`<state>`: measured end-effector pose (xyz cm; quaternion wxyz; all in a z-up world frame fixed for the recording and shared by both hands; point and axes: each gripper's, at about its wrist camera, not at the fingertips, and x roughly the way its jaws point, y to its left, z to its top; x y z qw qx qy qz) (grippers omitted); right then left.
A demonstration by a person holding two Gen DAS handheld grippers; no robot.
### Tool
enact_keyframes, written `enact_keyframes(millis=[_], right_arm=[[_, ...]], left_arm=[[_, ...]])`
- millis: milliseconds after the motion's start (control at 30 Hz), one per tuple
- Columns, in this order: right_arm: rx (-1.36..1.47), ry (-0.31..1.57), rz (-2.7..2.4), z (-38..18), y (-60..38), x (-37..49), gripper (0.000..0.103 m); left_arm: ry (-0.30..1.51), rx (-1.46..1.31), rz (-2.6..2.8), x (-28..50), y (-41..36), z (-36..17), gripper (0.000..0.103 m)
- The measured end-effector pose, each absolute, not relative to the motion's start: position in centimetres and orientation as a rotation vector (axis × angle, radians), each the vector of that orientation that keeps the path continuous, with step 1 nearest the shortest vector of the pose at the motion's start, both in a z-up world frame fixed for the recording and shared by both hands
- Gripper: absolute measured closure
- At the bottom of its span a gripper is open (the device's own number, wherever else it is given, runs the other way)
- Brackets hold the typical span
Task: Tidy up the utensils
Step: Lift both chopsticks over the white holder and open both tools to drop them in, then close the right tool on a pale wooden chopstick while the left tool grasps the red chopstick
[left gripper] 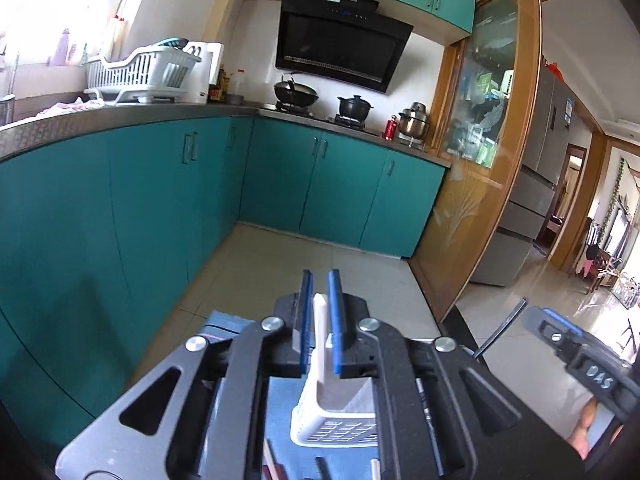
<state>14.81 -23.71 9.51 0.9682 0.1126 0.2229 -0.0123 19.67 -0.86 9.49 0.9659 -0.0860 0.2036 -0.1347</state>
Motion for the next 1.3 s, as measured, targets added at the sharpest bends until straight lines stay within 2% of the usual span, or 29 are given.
enact_keyframes(millis=[67, 133, 267, 333, 500, 567, 767, 1033, 1067, 1133, 1167, 1200, 1300], right_arm=[[0.231, 0.436, -0.031, 9.8, -24.0, 13.8, 0.059], [0.248, 0.422, -0.029, 9.9, -24.5, 11.9, 0.056], [0.281, 0.438, -0.039, 8.4, -25.7, 8.0, 0.054], [0.305, 0.512, -0.047, 5.8, -25.8, 7.4, 0.054], [0.289, 0.88, -0.024, -5.0, -22.8, 11.9, 0.055], [0.275, 0.943, -0.007, -7.4, -21.3, 13.1, 0.055], [0.156, 1.049, -0.009, -11.1, -16.8, 14.7, 0.055], [0.076, 1.062, -0.066, -12.1, -16.1, 14.0, 0.055], [0.09, 1.064, -0.07, -12.1, -16.4, 13.7, 0.057], [0.108, 1.063, -0.083, -12.1, -17.3, 13.1, 0.068], [0.112, 1.063, -0.088, -12.0, -17.6, 13.0, 0.082], [0.12, 1.064, -0.092, -11.9, -18.0, 13.0, 0.087], [0.146, 1.061, -0.092, -11.7, -19.1, 12.8, 0.089]], left_arm=[[0.389, -0.181, -0.263, 18.8, -0.2, 9.6, 0.07], [0.364, -0.19, -0.251, 17.5, 0.8, 9.6, 0.06], [0.356, -0.177, -0.145, 13.7, 3.6, 7.8, 0.048], [0.426, -0.155, -0.078, 13.1, 4.2, 5.5, 0.047], [0.742, -0.141, -0.045, 14.2, 4.4, -4.1, 0.047], [0.838, -0.142, -0.055, 14.3, 4.1, -7.1, 0.047], [0.867, -0.099, -0.105, 14.0, 2.7, -8.8, 0.041], [0.876, -0.097, -0.155, 13.6, 2.3, -9.6, 0.037], [0.879, -0.099, -0.158, 13.7, 2.3, -9.7, 0.037], [0.883, -0.101, -0.164, 14.1, 2.2, -9.9, 0.037], [0.885, -0.102, -0.168, 14.1, 2.2, -10.0, 0.037], [0.886, -0.102, -0.169, 14.2, 2.2, -10.1, 0.037], [0.888, -0.099, -0.178, 14.3, 2.0, -10.3, 0.037]])
